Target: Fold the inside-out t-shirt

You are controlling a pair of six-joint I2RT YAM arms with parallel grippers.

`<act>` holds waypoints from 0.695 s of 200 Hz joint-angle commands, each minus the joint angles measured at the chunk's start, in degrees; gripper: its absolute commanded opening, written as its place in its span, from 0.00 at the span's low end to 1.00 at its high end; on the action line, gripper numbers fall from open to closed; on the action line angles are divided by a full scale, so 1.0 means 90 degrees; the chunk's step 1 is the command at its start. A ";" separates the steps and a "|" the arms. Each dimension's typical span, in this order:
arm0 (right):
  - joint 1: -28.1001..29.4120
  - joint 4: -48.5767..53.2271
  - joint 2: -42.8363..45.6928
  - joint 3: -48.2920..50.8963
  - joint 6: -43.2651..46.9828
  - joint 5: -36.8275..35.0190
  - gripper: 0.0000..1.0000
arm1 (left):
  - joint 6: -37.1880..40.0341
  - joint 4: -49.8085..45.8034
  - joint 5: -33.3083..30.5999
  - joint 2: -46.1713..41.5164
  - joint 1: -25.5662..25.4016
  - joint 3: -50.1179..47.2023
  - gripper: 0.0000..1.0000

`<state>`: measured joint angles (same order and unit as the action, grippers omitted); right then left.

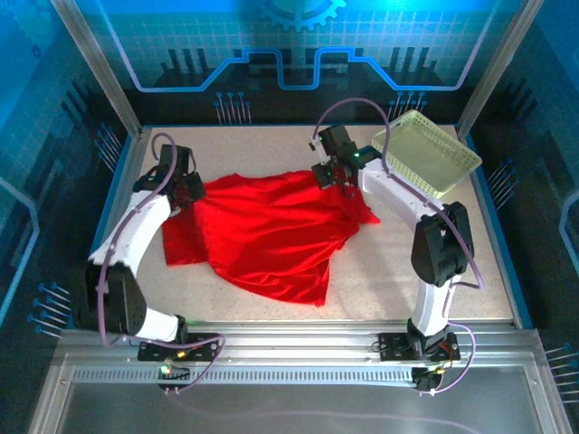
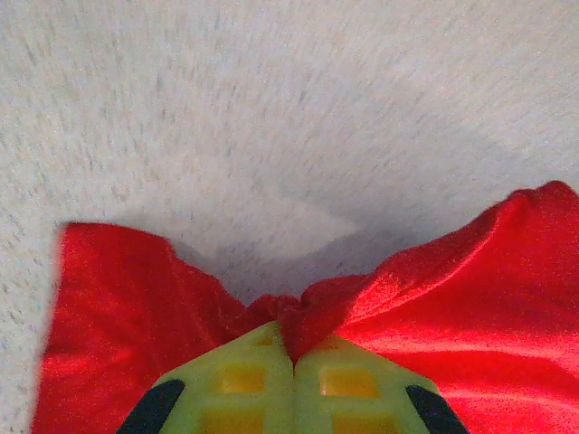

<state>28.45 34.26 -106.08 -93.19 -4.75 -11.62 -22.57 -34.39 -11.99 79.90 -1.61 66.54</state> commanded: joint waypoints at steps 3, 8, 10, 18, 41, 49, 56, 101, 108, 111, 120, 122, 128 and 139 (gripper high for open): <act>0.0057 0.0260 0.0350 -0.0402 0.0029 -0.0185 0.00 | -0.0159 -0.0149 0.0059 -0.0497 0.0071 0.0289 0.00; 0.0062 0.0395 0.0351 -0.0400 -0.0010 -0.0144 0.00 | -0.0208 -0.0170 0.0070 -0.0557 0.0071 0.0246 0.00; 0.0067 0.0447 0.0346 -0.0386 -0.0021 -0.0140 0.00 | -0.0220 -0.0177 0.0077 -0.0574 0.0071 0.0232 0.00; 0.0108 0.0568 0.0363 -0.0232 -0.0097 -0.0166 0.00 | -0.0293 -0.0234 0.0112 -0.0627 0.0073 0.0121 0.00; 0.0461 0.0415 0.0622 0.0946 -0.0223 -0.0315 0.01 | -0.0670 -0.0088 0.0263 -0.0910 0.0071 -0.0677 0.00; 0.0601 0.0338 0.0736 0.1403 -0.0349 -0.0362 0.02 | -0.0786 0.0008 0.0278 -0.1029 0.0072 -0.1012 0.00; 0.0714 0.0235 0.0839 0.1809 -0.0473 -0.0354 0.05 | -0.0902 0.0071 0.0247 -0.1137 0.0077 -0.1284 0.00; 0.0996 -0.0246 0.1138 0.3111 -0.0790 -0.0174 0.38 | -0.1220 0.0615 0.0175 -0.1365 0.0197 -0.2495 0.00; 0.0946 -0.0226 0.1192 0.3030 -0.0706 -0.0190 0.40 | -0.1195 0.0727 0.0228 -0.1344 0.0226 -0.2553 0.00; 0.0919 -0.0210 0.1213 0.2985 -0.0665 -0.0175 0.41 | -0.1187 0.0755 0.0247 -0.1332 0.0223 -0.2564 0.00; 0.0857 -0.0184 0.1266 0.2805 -0.0496 -0.0098 0.45 | -0.1184 0.0782 0.0276 -0.1286 0.0235 -0.2560 0.00; 0.0847 -0.0179 0.1273 0.2752 -0.0453 -0.0077 0.46 | -0.1184 0.0781 0.0277 -0.1281 0.0229 -0.2560 0.00; 0.0821 -0.0170 0.1277 0.2606 -0.0312 -0.0026 0.48 | -0.1175 0.0792 0.0277 -0.1254 0.0232 -0.2544 0.00; 0.0833 -0.0122 0.1200 0.2314 -0.0076 0.0014 0.51 | -0.1156 0.0802 0.0277 -0.1226 0.0228 -0.2537 0.00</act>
<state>36.67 34.89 -97.58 -66.41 -9.37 -12.82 -31.68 -30.33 -10.57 69.45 -0.03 43.62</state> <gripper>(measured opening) 0.483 0.059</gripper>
